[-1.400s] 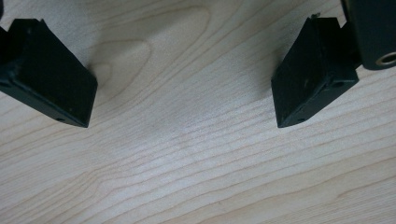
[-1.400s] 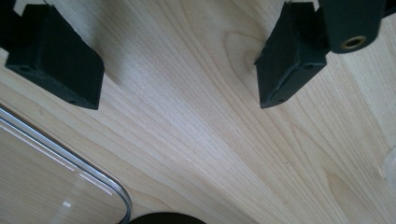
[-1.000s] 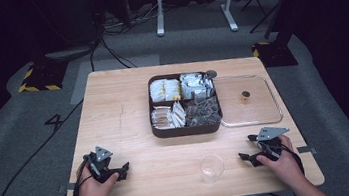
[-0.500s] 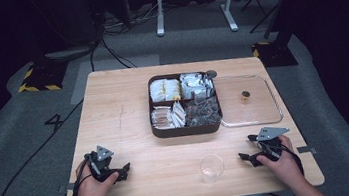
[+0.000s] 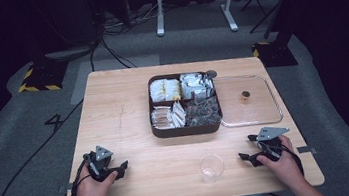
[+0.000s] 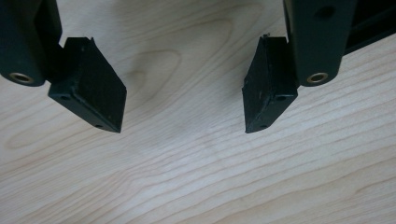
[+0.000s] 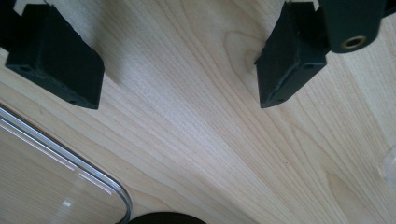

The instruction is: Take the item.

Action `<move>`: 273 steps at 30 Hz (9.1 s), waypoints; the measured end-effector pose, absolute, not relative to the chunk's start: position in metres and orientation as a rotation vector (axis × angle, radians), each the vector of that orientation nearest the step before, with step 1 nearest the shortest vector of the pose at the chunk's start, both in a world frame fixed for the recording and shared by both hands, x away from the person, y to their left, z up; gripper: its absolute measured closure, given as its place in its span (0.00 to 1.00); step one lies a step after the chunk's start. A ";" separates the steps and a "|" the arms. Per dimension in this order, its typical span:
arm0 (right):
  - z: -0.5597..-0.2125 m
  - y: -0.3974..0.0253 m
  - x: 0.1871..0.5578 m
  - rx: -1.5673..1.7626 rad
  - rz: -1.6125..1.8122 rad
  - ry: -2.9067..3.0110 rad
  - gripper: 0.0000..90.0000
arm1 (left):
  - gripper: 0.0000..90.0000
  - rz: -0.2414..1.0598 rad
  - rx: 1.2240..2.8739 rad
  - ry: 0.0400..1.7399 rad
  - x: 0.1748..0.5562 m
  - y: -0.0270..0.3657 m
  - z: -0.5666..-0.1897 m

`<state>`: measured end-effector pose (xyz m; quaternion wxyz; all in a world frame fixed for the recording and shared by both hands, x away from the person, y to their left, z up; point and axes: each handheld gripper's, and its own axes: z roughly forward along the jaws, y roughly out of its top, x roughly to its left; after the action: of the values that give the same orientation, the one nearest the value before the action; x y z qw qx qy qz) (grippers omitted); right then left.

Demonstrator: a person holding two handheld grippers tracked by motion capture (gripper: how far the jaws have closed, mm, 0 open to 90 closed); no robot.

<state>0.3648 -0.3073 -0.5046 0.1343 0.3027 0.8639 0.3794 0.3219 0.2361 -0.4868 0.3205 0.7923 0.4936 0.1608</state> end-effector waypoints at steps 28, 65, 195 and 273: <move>-0.505 -0.306 0.361 0.907 1.083 2.478 0.18 | 0.34 0.402 2.011 1.123 0.342 0.203 -0.413; -0.505 -0.305 0.362 0.904 1.095 2.486 0.18 | 0.35 0.350 2.018 0.872 0.479 0.118 -0.366; -0.505 -0.305 0.362 0.905 1.093 2.484 0.18 | 1.00 0.146 2.134 0.648 0.452 0.102 -0.344; -0.505 -0.305 0.362 0.905 1.093 2.484 0.18 | 0.58 0.066 2.083 0.399 0.311 0.030 -0.408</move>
<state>0.3623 -0.3051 -0.5047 0.1402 0.3134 0.8597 0.3782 0.3112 0.0304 -0.4080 0.4880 0.8568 0.1643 0.0272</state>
